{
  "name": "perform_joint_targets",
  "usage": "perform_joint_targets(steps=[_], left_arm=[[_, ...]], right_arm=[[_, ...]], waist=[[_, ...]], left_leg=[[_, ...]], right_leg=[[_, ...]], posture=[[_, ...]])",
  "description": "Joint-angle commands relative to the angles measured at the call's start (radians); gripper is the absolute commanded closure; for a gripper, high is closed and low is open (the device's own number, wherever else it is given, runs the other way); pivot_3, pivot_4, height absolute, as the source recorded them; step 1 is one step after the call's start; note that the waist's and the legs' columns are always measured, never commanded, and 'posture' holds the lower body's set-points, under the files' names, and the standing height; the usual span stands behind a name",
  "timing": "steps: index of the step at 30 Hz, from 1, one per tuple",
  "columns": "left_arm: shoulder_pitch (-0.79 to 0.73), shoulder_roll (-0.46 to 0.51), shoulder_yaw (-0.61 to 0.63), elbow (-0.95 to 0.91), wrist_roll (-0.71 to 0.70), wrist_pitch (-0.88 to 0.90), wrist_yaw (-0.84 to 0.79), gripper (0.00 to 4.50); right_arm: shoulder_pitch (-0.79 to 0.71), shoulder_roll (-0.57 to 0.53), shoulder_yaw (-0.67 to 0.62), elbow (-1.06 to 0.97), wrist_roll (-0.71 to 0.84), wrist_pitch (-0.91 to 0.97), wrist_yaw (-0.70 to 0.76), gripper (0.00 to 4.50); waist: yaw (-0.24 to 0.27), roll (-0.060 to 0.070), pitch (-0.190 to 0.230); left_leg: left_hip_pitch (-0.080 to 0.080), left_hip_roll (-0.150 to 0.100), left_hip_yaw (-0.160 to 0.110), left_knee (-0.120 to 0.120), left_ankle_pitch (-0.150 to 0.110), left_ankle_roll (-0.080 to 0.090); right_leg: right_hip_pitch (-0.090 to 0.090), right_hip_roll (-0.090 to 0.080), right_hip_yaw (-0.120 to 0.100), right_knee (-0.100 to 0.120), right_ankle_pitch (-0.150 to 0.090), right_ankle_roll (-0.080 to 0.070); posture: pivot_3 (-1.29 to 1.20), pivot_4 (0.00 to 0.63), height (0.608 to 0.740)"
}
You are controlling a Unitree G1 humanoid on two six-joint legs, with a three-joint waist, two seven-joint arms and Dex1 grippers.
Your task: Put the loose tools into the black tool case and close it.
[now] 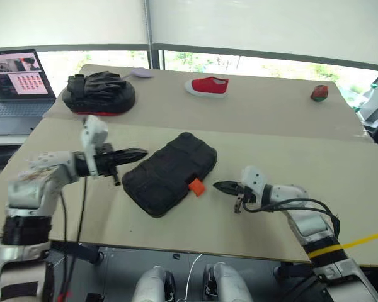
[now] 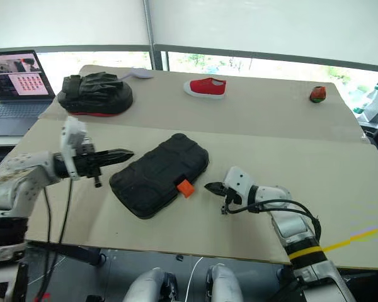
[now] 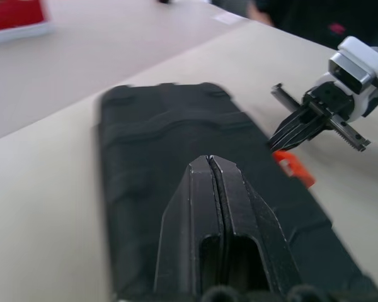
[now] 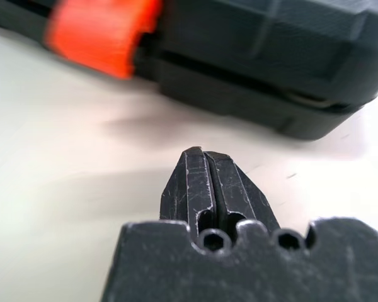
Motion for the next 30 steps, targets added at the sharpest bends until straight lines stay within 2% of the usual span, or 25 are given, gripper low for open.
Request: perform_joint_targets(steps=[1,3,7,12,16,22,30], left_arm=[[-0.051,-0.048,-0.205,0.048,0.158,-0.009,0.029,4.44],[-0.073,-0.107,-0.225,0.065,0.153,0.059,0.070,4.44],[-0.060,-0.137,-0.299,0.108,0.241,0.051,0.114,4.44],[-0.005,-0.150,-0.260,0.062,0.216,0.086,0.148,4.44],[-0.003,-0.159,-0.162,0.076,0.197,0.074,0.207,4.44],[-0.018,-0.124,-0.146,0.089,0.203,0.074,0.196,4.44],[0.024,-0.129,-0.153,0.073,0.198,0.090,0.202,4.44]], right_arm=[[0.025,0.006,-0.033,-0.110,0.036,0.046,-0.020,4.50],[0.034,0.016,-0.030,-0.135,0.032,0.061,-0.036,4.50],[0.049,0.041,-0.018,-0.186,0.031,0.094,-0.061,4.50],[0.062,0.067,0.000,-0.218,0.027,0.111,-0.072,4.50],[0.064,0.084,0.041,-0.204,-0.002,0.103,-0.075,4.50],[0.040,0.092,0.059,-0.168,-0.028,0.097,-0.080,4.50],[-0.002,0.131,0.071,-0.120,-0.042,0.076,-0.088,4.50]], waist=[[-0.005,0.000,0.000],[0.000,0.001,-0.001],[0.001,0.004,-0.004],[0.003,0.006,-0.012],[0.000,0.006,-0.012],[0.000,0.007,-0.013],[-0.003,0.007,-0.013]], left_leg=[[0.000,0.000,0.000,0.000,0.000,0.000],[0.002,0.001,0.000,0.000,0.000,-0.002],[0.003,0.002,0.000,0.000,0.000,-0.002],[0.006,0.002,-0.001,-0.001,-0.001,-0.001],[0.014,0.002,-0.001,-0.002,-0.007,-0.005],[0.015,0.002,-0.002,-0.002,-0.008,-0.006],[0.015,0.002,-0.001,-0.002,-0.008,-0.007]], right_leg=[[0.000,0.000,0.001,0.000,0.000,0.000],[0.001,0.001,0.001,0.000,0.000,0.000],[0.001,-0.002,0.003,0.001,0.000,0.000],[0.004,-0.003,0.003,0.000,0.000,0.000],[0.012,-0.004,0.003,-0.002,-0.001,0.000],[0.014,-0.004,0.003,-0.002,-0.001,0.000],[0.013,-0.004,0.003,-0.002,-0.001,0.000]], posture=[[0.00,0.150,0.740],[0.00,0.150,0.740],[0.00,0.150,0.740],[0.00,0.150,0.740],[0.00,0.150,0.740],[0.00,0.150,0.740],[0.00,0.150,0.740]])
